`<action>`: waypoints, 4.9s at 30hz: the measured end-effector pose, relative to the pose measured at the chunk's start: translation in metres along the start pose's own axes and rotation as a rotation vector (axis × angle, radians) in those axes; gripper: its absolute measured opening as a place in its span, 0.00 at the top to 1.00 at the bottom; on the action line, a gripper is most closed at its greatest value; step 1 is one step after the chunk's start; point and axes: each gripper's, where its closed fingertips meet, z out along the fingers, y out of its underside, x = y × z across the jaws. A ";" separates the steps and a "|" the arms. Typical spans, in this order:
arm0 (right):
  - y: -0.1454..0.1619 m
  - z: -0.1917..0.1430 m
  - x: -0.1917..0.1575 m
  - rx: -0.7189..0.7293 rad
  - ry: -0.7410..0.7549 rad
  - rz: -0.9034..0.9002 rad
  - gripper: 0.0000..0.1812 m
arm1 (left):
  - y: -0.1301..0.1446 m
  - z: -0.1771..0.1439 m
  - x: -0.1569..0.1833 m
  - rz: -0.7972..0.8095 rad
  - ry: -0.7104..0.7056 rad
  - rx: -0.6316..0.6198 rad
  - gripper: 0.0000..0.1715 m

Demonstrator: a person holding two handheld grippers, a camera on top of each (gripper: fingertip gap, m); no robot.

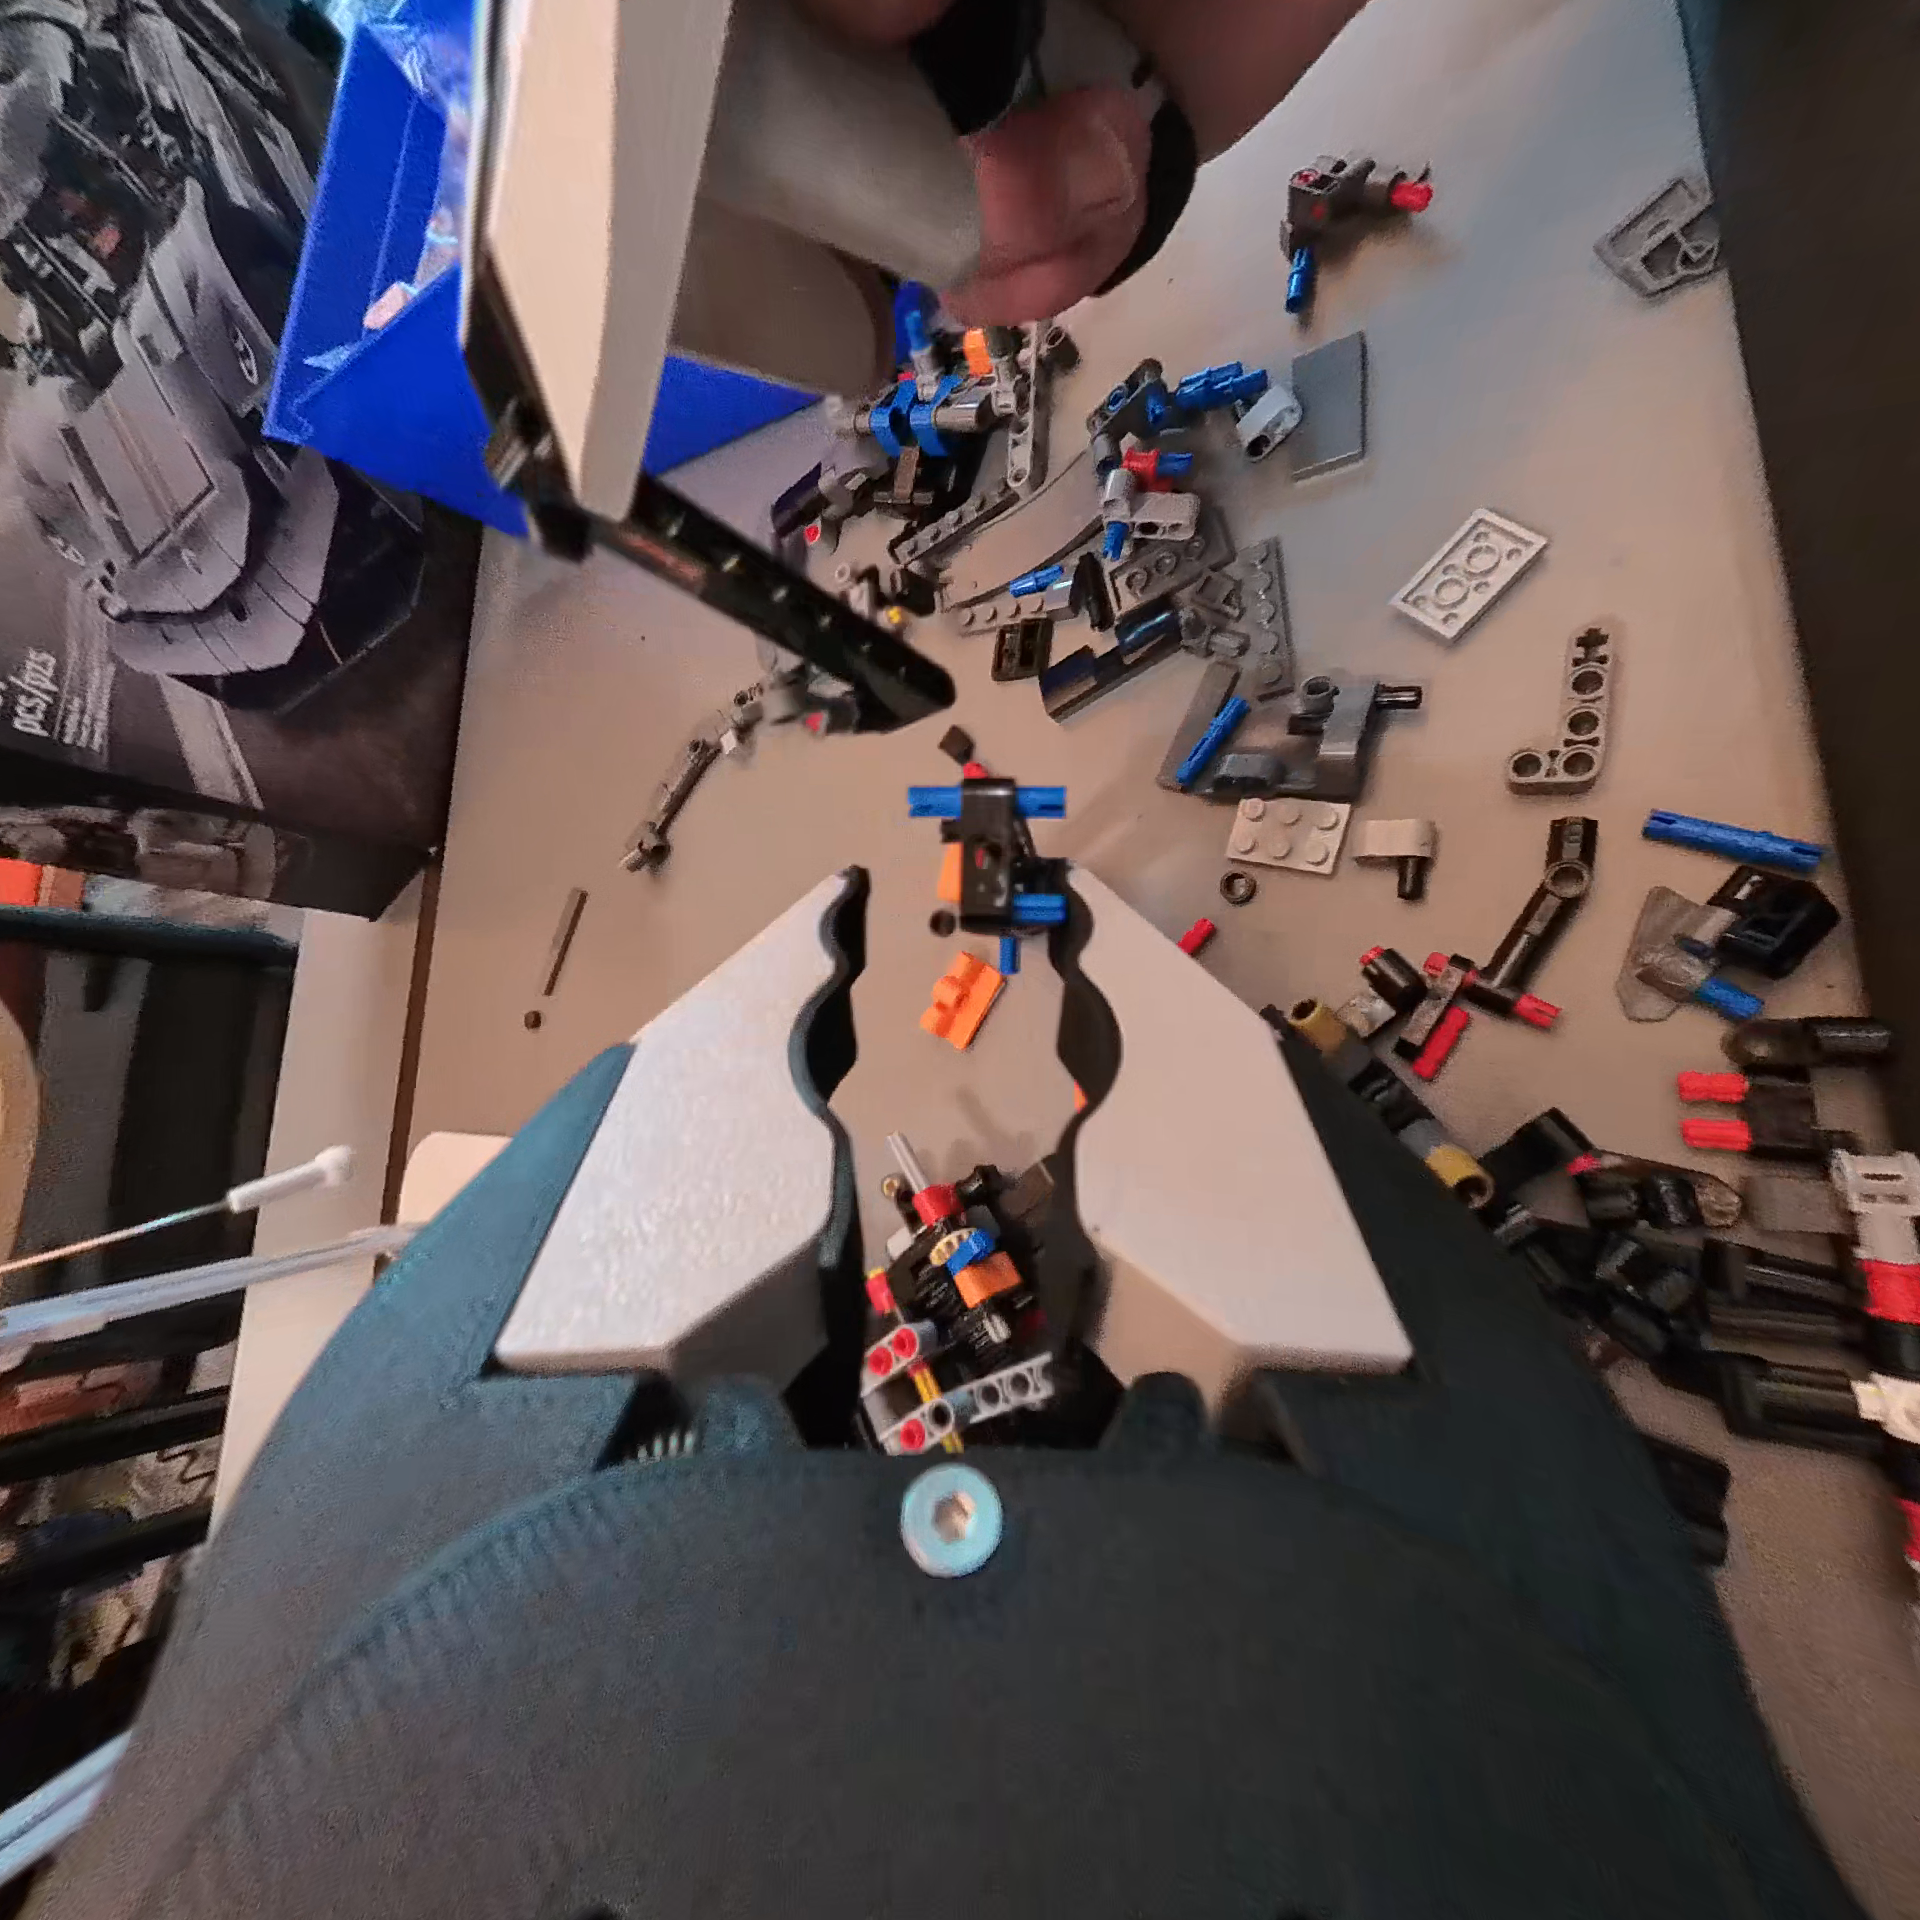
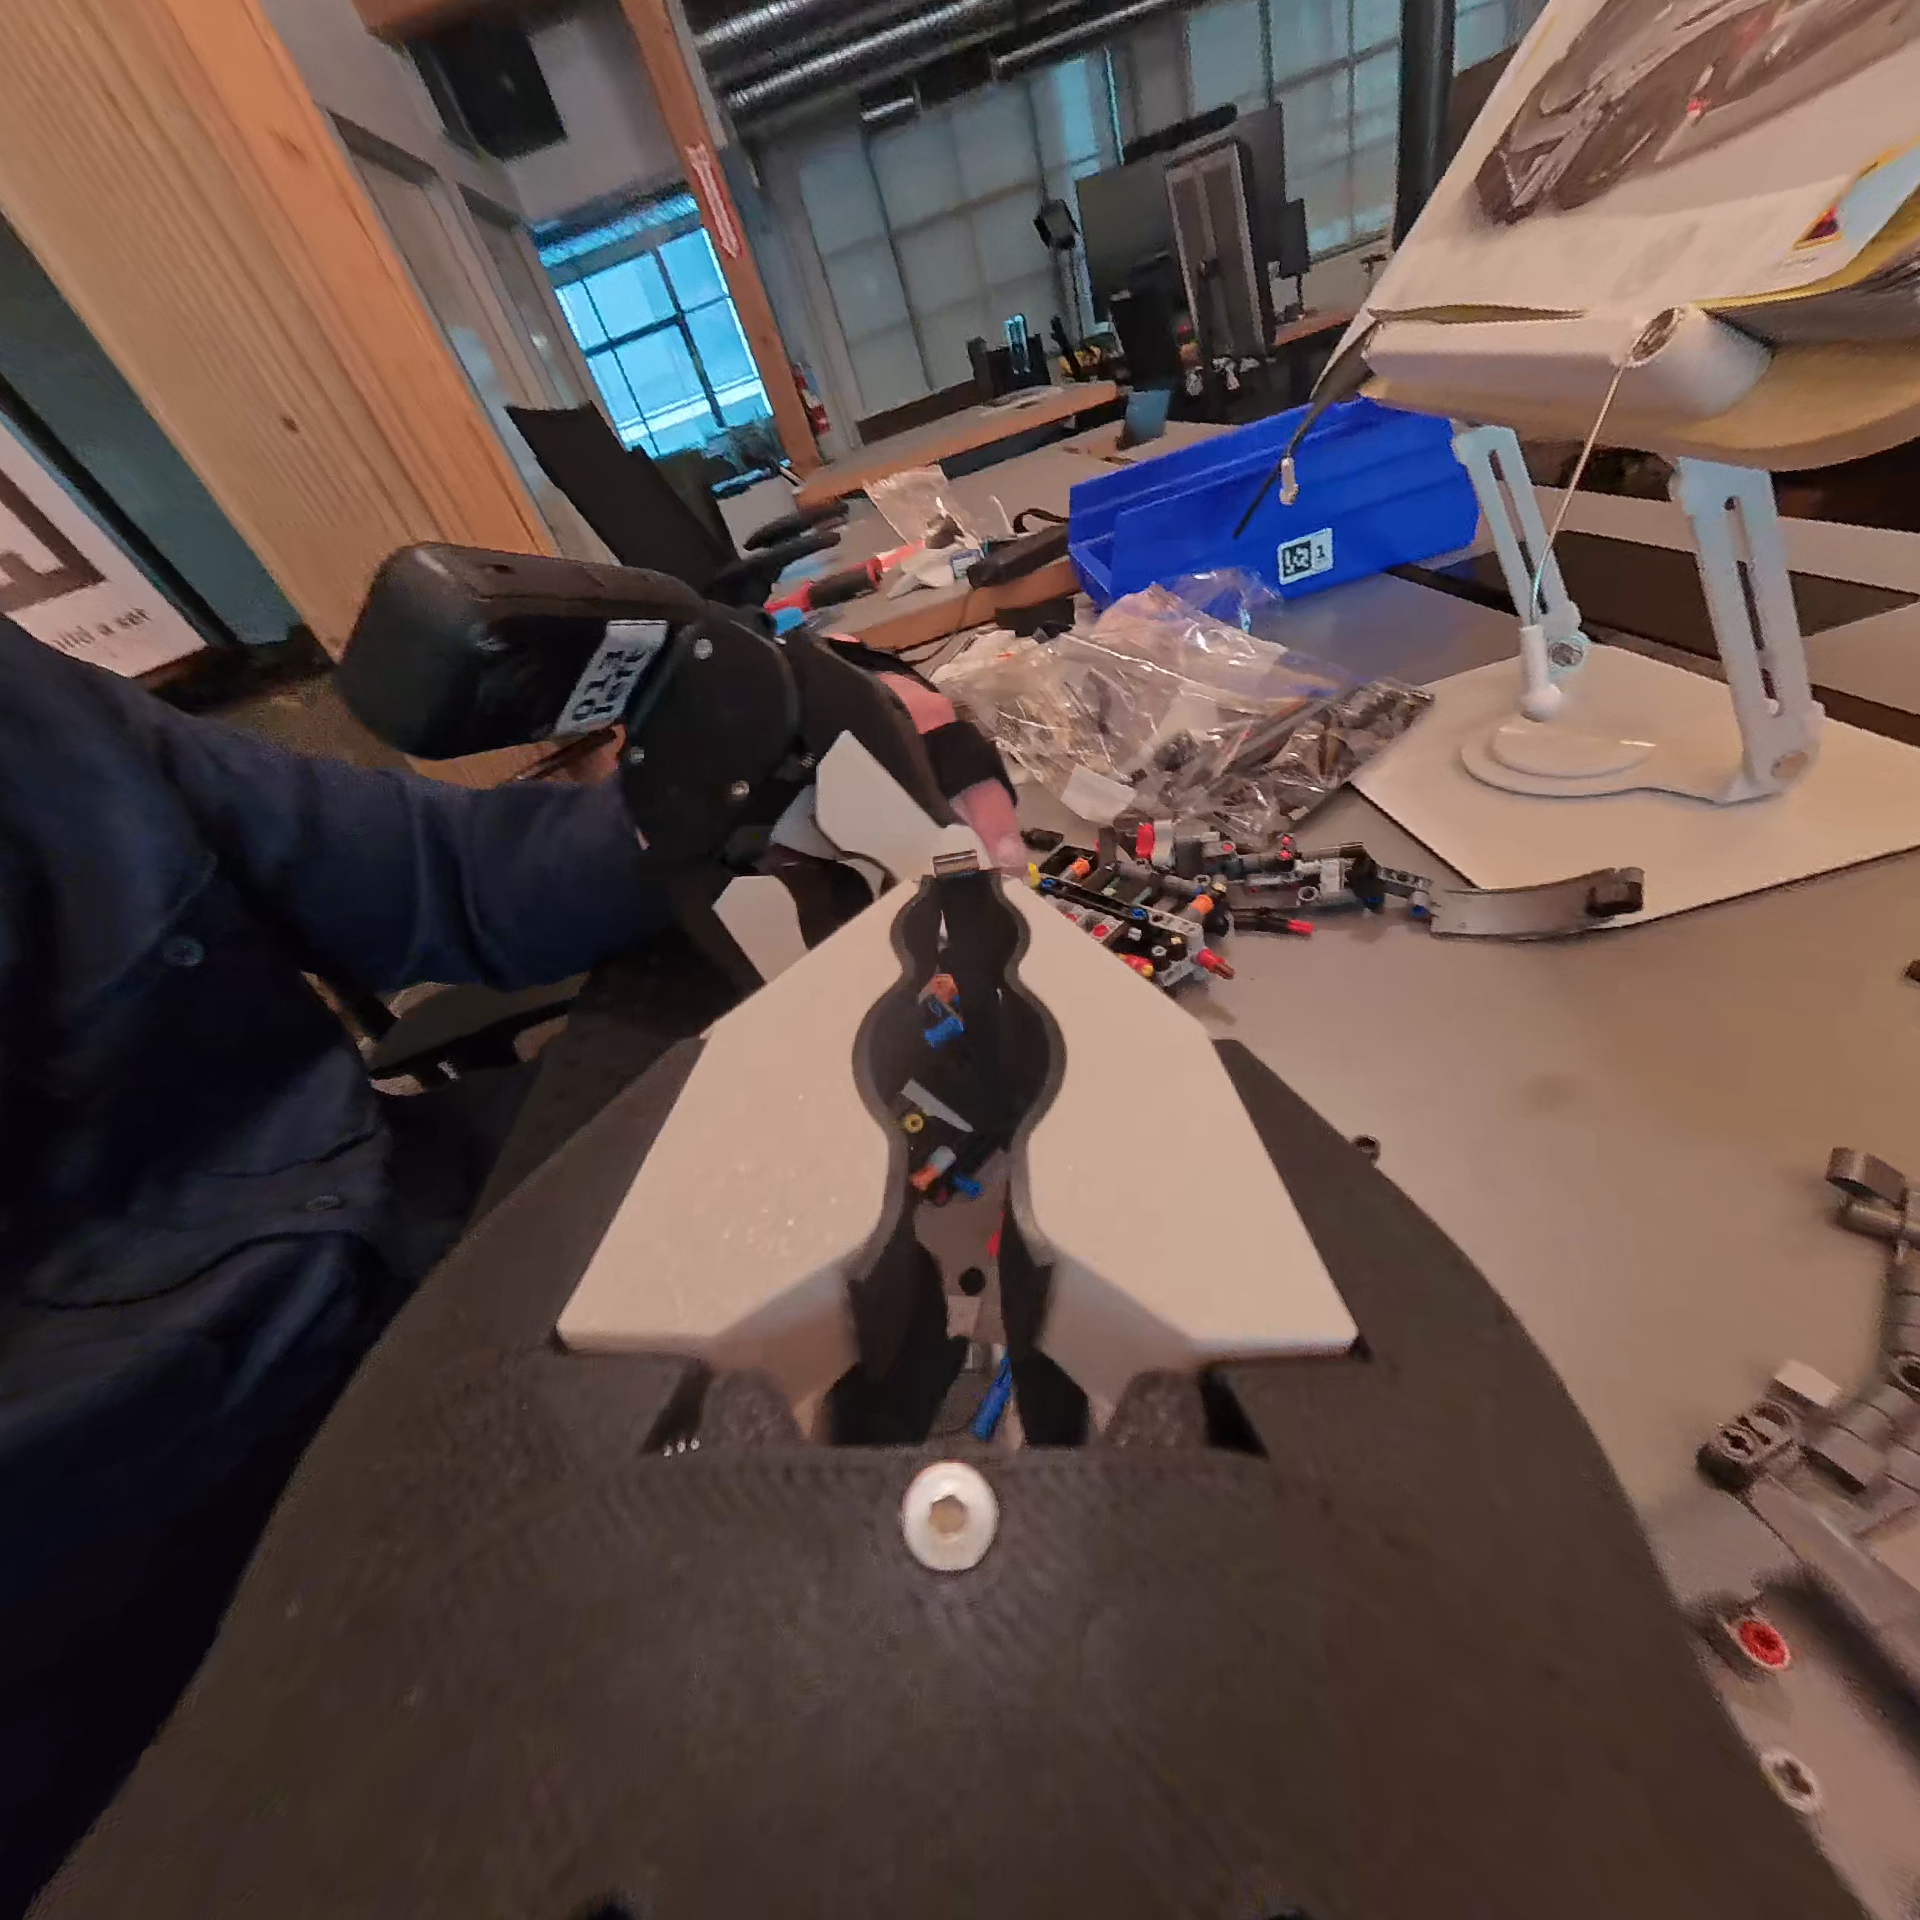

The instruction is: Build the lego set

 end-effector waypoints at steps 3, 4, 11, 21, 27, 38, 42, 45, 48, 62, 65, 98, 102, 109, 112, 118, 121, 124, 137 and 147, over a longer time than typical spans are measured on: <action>0.000 0.000 -0.003 0.005 -0.029 0.004 0.98 | -0.001 -0.003 0.000 -0.039 0.022 0.014 0.77; 0.000 0.000 -0.005 0.006 -0.039 0.004 0.98 | -0.004 -0.005 0.000 -0.053 0.027 0.028 0.75; -0.001 0.000 -0.015 0.010 -0.093 -0.017 0.97 | -0.017 -0.016 -0.003 -0.151 0.082 0.133 0.72; 0.002 0.002 -0.028 -0.009 -0.164 -0.037 0.97 | -0.019 -0.030 0.006 -0.209 0.202 0.172 0.71; 0.008 0.007 -0.039 -0.041 -0.217 -0.061 0.97 | -0.036 -0.026 0.011 -0.200 0.197 0.253 0.76; -0.002 0.002 -0.043 0.010 -0.257 -0.027 0.97 | -0.049 -0.029 0.008 -0.153 0.128 0.308 0.96; -0.010 -0.005 -0.033 0.059 -0.220 0.015 0.97 | -0.046 -0.036 0.000 -0.152 0.093 0.310 0.97; -0.015 -0.013 -0.016 0.097 -0.149 0.058 0.96 | -0.045 -0.043 -0.012 -0.195 0.061 0.342 0.97; -0.015 -0.017 0.003 0.121 -0.069 0.118 0.96 | -0.044 -0.046 -0.019 -0.216 0.036 0.351 0.97; 0.001 0.001 0.006 -0.182 0.406 -0.647 0.81 | -0.030 -0.040 -0.034 -0.470 0.108 0.361 0.98; 0.019 0.013 0.011 -0.314 0.444 -0.760 0.79 | -0.029 -0.035 -0.031 -0.446 0.105 0.327 0.97; 0.034 0.018 -0.011 -0.249 0.132 -0.436 0.98 | -0.046 -0.039 -0.015 -0.516 0.280 0.470 0.97; 0.027 0.016 -0.015 -0.177 0.033 -0.240 0.98 | -0.051 -0.041 -0.020 -0.355 0.110 0.432 0.97; 0.029 0.012 -0.017 -0.154 -0.061 -0.063 0.98 | -0.051 -0.036 -0.021 -0.223 -0.011 0.370 0.95; 0.031 0.014 -0.020 -0.173 -0.061 -0.095 0.98 | -0.050 -0.038 -0.021 -0.333 0.085 0.433 0.90; 0.036 0.015 -0.024 -0.204 -0.068 -0.138 0.98 | -0.054 -0.039 -0.009 -0.322 0.157 0.439 0.97; 0.037 0.015 -0.023 -0.208 -0.060 -0.146 0.98 | -0.052 -0.038 -0.010 -0.310 0.143 0.419 0.97; 0.031 0.015 -0.024 -0.181 -0.050 -0.166 0.98 | -0.055 -0.043 -0.014 -0.313 0.136 0.434 0.98; 0.020 0.014 -0.028 -0.118 -0.062 -0.146 0.98 | -0.054 -0.049 -0.016 -0.285 0.127 0.426 0.98; 0.028 0.016 -0.021 -0.149 -0.026 -0.151 0.95 | -0.043 -0.038 -0.012 -0.216 0.091 0.329 0.97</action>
